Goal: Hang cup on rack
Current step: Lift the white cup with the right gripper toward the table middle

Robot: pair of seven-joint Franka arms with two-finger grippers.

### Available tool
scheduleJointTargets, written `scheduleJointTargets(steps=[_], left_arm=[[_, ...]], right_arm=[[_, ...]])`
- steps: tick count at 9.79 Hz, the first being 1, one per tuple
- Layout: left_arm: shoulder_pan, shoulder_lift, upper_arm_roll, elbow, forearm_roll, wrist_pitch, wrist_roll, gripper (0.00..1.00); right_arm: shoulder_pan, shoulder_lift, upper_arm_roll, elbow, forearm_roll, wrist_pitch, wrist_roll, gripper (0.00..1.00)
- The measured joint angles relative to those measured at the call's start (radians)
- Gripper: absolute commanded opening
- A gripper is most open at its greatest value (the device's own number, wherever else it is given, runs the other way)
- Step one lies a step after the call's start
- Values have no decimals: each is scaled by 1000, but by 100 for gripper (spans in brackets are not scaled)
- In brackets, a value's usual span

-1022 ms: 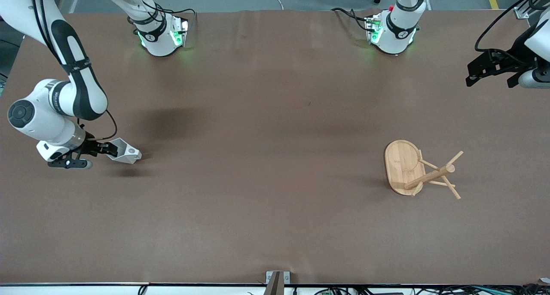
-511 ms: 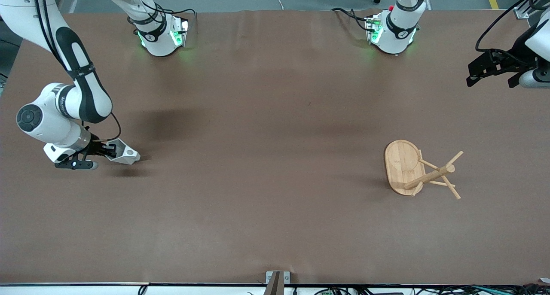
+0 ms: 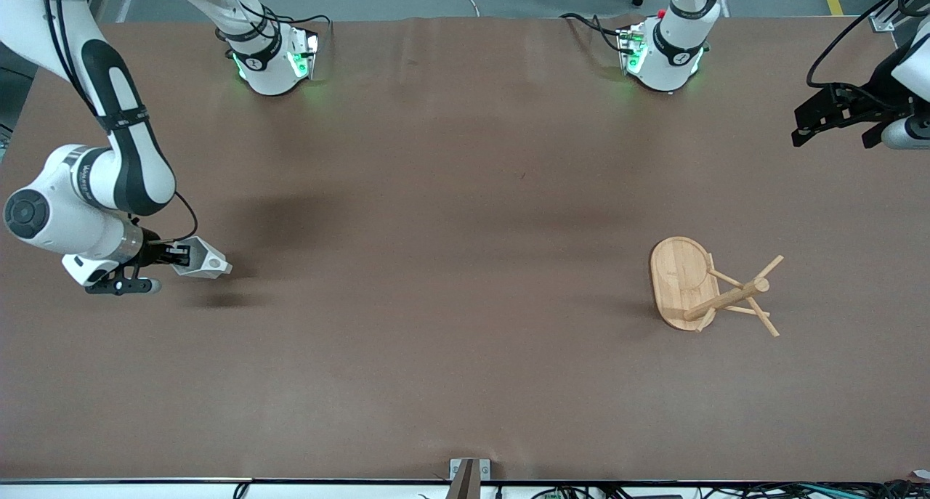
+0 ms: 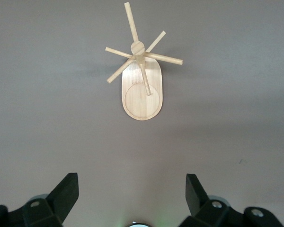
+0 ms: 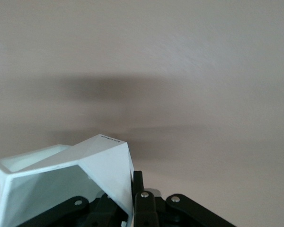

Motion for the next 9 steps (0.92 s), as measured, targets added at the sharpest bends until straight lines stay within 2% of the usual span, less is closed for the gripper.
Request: scheduleJointTargets(steps=[1,2,4,6,9], left_arm=[[4,0,2,2,0,0,-1,100],[5,0,3,9,0,0,-1,100],[3,8,2,11,11,0,-11,100],[2,22,-3,19,50,1,-18,100],[-6,22,-25,37,34,1,258,100]], right_arm=[[2,-5,42,30,14,-37,-26,1],[5,-17,90,41,78,-59,-50,1],[18,-37,178,42,339,-83,-98,1],[58,-42,237,42,626,-86,-113,1],[95,-43,353,42,1059,-85,-122,1]])
